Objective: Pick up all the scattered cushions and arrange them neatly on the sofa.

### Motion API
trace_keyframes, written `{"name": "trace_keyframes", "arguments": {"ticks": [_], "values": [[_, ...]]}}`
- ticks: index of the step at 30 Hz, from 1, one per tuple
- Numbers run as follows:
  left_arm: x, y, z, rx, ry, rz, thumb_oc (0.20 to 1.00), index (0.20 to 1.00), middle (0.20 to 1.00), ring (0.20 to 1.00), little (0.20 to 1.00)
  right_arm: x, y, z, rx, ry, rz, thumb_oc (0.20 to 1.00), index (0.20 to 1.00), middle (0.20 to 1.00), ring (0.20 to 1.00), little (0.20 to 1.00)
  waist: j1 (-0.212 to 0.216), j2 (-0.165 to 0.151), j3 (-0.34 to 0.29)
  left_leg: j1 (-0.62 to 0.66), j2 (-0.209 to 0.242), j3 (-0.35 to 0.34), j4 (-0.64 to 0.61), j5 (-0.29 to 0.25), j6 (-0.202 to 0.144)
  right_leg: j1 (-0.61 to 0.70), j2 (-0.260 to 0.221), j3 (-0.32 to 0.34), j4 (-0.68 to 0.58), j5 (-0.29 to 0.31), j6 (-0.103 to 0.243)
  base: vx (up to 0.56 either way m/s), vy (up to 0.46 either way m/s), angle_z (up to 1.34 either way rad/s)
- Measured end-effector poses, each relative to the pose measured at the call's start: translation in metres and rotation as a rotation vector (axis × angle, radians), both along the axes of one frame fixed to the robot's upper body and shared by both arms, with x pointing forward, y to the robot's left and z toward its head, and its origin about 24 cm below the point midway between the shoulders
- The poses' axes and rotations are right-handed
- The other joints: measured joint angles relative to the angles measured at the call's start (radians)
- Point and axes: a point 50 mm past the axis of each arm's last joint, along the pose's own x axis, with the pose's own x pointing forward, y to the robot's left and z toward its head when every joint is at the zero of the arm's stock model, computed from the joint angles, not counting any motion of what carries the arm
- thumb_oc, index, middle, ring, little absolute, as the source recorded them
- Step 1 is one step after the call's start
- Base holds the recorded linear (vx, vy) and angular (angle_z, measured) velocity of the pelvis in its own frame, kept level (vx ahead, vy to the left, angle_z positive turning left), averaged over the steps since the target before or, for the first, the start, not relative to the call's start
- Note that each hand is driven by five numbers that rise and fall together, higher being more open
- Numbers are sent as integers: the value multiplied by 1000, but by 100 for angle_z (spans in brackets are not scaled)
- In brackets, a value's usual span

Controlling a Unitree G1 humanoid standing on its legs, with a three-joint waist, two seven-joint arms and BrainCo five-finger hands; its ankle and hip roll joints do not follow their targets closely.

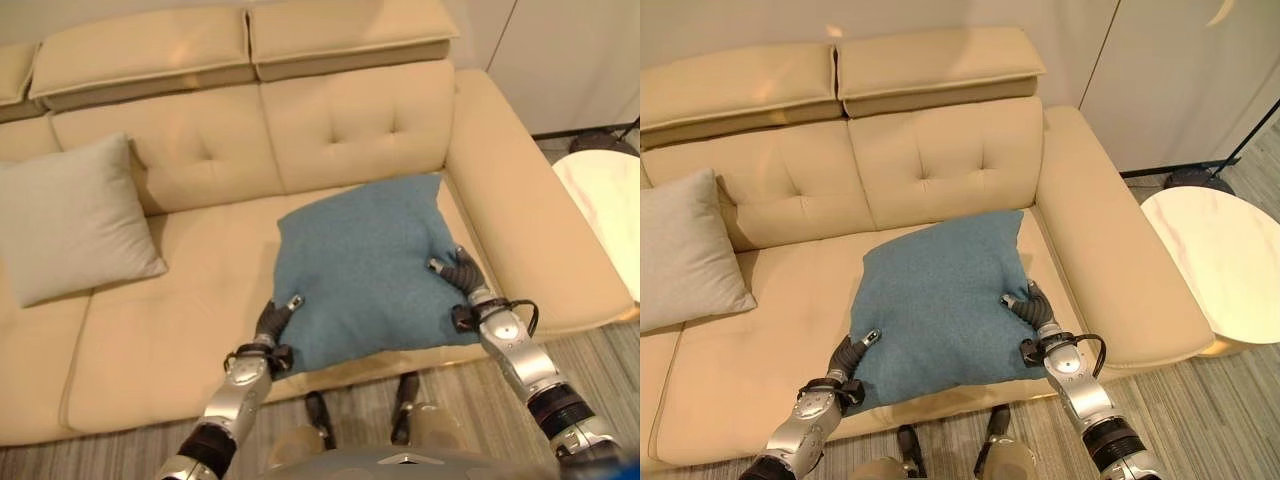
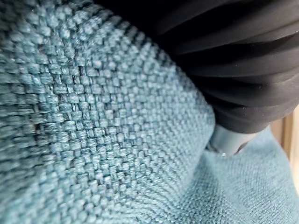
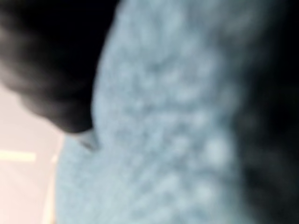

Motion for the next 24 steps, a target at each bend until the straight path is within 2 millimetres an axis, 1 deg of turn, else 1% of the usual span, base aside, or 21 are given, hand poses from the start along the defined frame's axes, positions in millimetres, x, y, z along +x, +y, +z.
{"name": "trace_keyframes", "arguments": {"ticks": [1,2,4,5,6,7,8,9,10,12,14,15,16,19,20,21,22,23,24], "values": [[0,1,1,4,-4,-7,200,200,200,200,200,0,0,-1,-4,3,0,200,200,200,200,200,-3,-6,-4,2,-14,3,-2,-4,5,-9,-12,21,20,-7,11,63,214,-18],[1,4,2,30,-11,-16,200,200,200,200,200,0,1,0,1,4,2,200,200,200,200,200,1,-18,-8,3,-35,10,-1,-11,19,-40,-29,59,68,-10,16,72,158,-14],[2,8,3,55,-13,-23,200,200,200,200,200,-3,4,-5,14,20,-2,200,200,200,200,200,-8,-27,-10,17,-34,11,-5,-12,23,-74,-41,129,155,-20,36,86,51,-6],[2,9,4,62,-13,-29,200,200,200,200,200,-7,3,-9,17,38,-4,200,200,200,200,200,-13,-36,-16,25,-36,-7,-7,-15,29,-95,-34,188,193,-58,71,97,9,14],[1,11,4,68,-12,-33,200,200,200,200,200,-9,3,-12,21,50,-5,200,200,200,200,200,-20,-44,-22,24,-33,-16,-7,-18,32,-101,-13,251,194,-81,99,112,-5,22],[2,17,5,87,-13,-40,200,200,200,200,200,-11,5,-14,27,57,2,200,200,200,200,200,-27,-62,-27,22,-34,-19,-8,-22,38,-105,11,293,151,-81,102,117,-22,27],[1,19,5,89,-12,-47,200,200,200,200,200,-11,6,-14,31,58,6,200,200,200,200,200,-32,-72,-31,18,-35,-21,-8,-20,35,-103,21,289,109,-70,109,117,-21,29],[1,19,5,91,-9,-49,200,200,200,200,200,-11,5,-14,31,60,7,200,200,200,200,200,-39,-77,-34,16,-37,-36,-9,-20,33,-94,33,290,62,-36,76,121,-26,25],[1,17,4,85,-7,-49,200,200,200,200,200,-11,4,-15,29,62,5,200,200,200,200,200,-40,-70,-33,16,-30,-48,-10,-17,29,-75,42,284,31,-26,70,89,-15,21],[1,13,4,90,-11,-63,200,200,200,200,200,-12,0,-15,28,65,-10,200,200,200,200,200,-46,-50,-30,12,-9,-70,-11,-3,4,-26,65,255,-31,0,66,111,-34,28],[3,8,4,84,-19,-69,200,200,200,200,200,-13,-6,-15,22,66,-25,200,200,200,200,200,-53,-39,-27,14,5,-86,-8,2,-4,-6,73,225,-37,3,61,113,-70,39],[4,3,4,71,-22,-73,200,200,200,200,200,-12,-10,-14,15,63,-35,200,200,200,200,200,-56,-34,-28,14,11,-100,-7,6,-9,4,79,209,-39,0,59,159,-125,35],[4,1,5,67,-24,-77,200,200,200,200,200,-12,-12,-13,14,60,-41,200,200,200,200,200,-57,-32,-28,13,13,-105,-6,8,-11,8,83,208,-39,-7,52,175,-161,38],[9,-5,7,52,-40,-86,200,200,200,200,200,-13,-20,-12,10,56,-67,200,200,200,200,200,-65,-20,-24,-1,21,-140,14,11,-18,30,86,182,-33,-30,37,90,-132,46],[15,-9,11,49,-58,-103,200,200,200,200,200,-15,-26,-13,-5,63,-76,200,200,200,200,200,-74,-15,-22,-22,23,-161,53,3,-29,38,85,175,-27,-48,26,56,-125,59],[17,-9,13,50,-65,-107,200,200,200,200,200,-14,-27,-11,-8,58,-76,200,200,200,200,200,-65,-11,-17,-35,30,-165,87,2,-47,33,91,178,-13,-63,20,57,-123,60],[20,-7,16,60,-73,-113,200,200,200,200,200,-13,-27,-10,-4,54,-74,200,200,200,200,200,-71,-24,-10,-81,26,-174,165,0,-60,28,82,192,1,-80,-4,87,-31,41],[23,-5,17,70,-79,-115,200,200,200,200,200,-13,-26,-10,2,56,-71,200,200,200,200,200,-65,-51,-7,-125,11,-163,235,34,-100,26,50,197,15,-86,-17,122,2,36],[22,-5,17,69,-77,-117,200,200,200,200,200,-13,-27,-10,0,57,-69,200,200,200,200,200,-60,-47,-8,-122,12,-151,237,46,-110,30,49,197,14,-88,-20,122,2,25]]}}
